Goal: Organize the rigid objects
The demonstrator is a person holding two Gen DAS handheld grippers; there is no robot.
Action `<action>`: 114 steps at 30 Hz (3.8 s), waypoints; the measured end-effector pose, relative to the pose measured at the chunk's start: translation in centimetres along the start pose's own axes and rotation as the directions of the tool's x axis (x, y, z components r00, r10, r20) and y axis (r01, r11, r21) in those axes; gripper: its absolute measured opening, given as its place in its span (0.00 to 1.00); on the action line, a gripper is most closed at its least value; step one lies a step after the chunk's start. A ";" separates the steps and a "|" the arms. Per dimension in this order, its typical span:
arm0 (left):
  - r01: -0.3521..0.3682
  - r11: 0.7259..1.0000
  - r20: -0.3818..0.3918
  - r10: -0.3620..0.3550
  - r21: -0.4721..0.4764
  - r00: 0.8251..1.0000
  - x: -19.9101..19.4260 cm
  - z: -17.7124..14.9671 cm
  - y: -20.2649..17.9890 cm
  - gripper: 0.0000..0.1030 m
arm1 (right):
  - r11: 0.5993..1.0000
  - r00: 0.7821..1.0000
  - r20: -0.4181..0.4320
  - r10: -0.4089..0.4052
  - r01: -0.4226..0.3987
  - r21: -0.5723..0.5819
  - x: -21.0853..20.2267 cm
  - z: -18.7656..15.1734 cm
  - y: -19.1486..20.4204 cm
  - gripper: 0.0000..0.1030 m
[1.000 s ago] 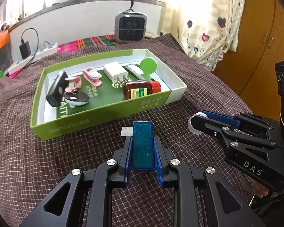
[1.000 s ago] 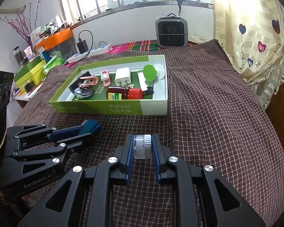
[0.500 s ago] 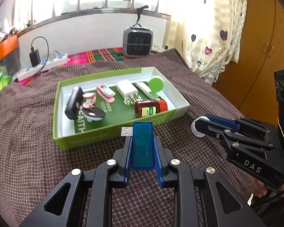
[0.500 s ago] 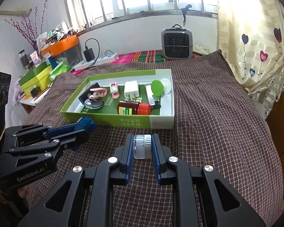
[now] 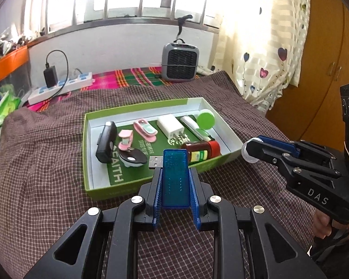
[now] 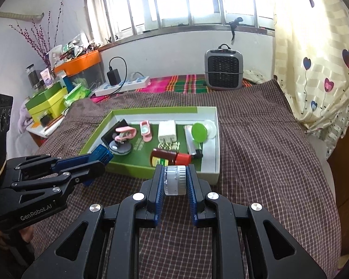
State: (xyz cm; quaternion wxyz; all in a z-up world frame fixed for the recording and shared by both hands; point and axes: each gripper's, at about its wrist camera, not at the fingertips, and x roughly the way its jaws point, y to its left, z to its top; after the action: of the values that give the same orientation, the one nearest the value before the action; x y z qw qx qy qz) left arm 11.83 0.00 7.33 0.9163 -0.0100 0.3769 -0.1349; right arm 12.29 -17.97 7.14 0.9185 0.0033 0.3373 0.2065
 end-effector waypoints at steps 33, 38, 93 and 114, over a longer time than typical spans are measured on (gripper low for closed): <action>-0.007 0.999 -0.091 0.003 -0.047 0.996 7.6 2.6 2.8 0.20 | 0.999 0.992 -0.120 0.036 -0.038 -0.013 9.8 4.1 -1.0 0.19; -0.008 0.999 -0.107 0.003 -0.046 0.994 8.3 2.4 2.8 0.20 | 0.999 0.990 -0.137 0.037 -0.040 -0.018 10.5 3.7 -1.0 0.19; -0.055 0.992 -0.062 0.049 -0.114 0.997 3.3 1.1 3.0 0.37 | 1.000 0.997 -0.079 -0.014 0.014 0.004 5.9 1.8 -0.8 0.41; -0.206 0.969 -0.092 0.195 -0.137 0.977 0.3 -4.1 2.8 0.40 | 0.997 0.987 -0.137 -0.081 0.078 -0.030 3.6 -2.7 0.2 0.50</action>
State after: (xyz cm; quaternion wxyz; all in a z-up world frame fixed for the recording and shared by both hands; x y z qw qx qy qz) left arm 9.85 2.96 3.84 0.9068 -0.0337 0.4200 -0.0138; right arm 12.96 -16.76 2.86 0.9004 -0.0359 0.3973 0.1737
